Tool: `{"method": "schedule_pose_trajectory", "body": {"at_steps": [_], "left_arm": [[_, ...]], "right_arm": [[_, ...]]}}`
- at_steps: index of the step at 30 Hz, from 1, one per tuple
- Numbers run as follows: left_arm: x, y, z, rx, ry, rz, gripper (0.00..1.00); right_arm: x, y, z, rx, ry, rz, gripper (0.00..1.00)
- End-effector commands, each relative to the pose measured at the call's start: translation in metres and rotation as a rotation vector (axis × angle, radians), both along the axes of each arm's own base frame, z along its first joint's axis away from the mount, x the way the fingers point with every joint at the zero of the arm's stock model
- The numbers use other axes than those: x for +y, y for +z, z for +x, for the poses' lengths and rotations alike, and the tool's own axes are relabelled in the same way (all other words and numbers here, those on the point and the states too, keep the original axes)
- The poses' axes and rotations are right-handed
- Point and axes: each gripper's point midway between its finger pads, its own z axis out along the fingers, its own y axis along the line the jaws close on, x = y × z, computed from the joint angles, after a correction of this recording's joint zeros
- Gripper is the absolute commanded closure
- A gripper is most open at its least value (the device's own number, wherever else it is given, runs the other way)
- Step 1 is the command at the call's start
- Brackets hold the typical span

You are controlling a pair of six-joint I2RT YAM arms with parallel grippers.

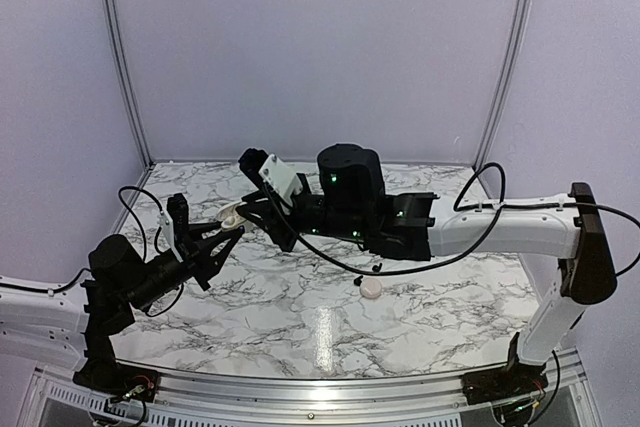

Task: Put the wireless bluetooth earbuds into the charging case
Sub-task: Insert the right earbud into the right side groove of the charging case, then close the charging case with the earbuds.

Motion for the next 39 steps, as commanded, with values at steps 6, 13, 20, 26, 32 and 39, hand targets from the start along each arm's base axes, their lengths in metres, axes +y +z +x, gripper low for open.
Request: {"method": "schedule_pose_trajectory", "body": {"at_steps": [6,13,20,26,32,39], "left_arm": [[0.012,0.038,0.008,-0.047,0.064,-0.112,1.00],[0.009,0.037,0.008,-0.047,0.057,-0.105,1.00],[0.007,0.034,0.007,-0.042,0.046,-0.097,1.00],[0.005,0.033,0.004,-0.043,0.026,-0.093,1.00],[0.003,0.030,-0.001,-0.043,-0.004,-0.084,1.00],[-0.003,0.028,-0.006,-0.045,-0.046,-0.070,1.00]], "right_arm": [[0.002,-0.024,-0.005,-0.011,0.004,-0.083,0.78],[0.004,-0.022,-0.007,-0.008,0.019,-0.079,0.71],[0.004,-0.017,-0.006,-0.005,0.011,-0.064,0.62],[-0.008,-0.002,-0.002,-0.010,-0.012,-0.040,0.52],[-0.031,0.022,-0.002,-0.007,0.009,0.007,0.42],[-0.040,0.031,0.002,0.039,0.059,0.034,0.35]]}}
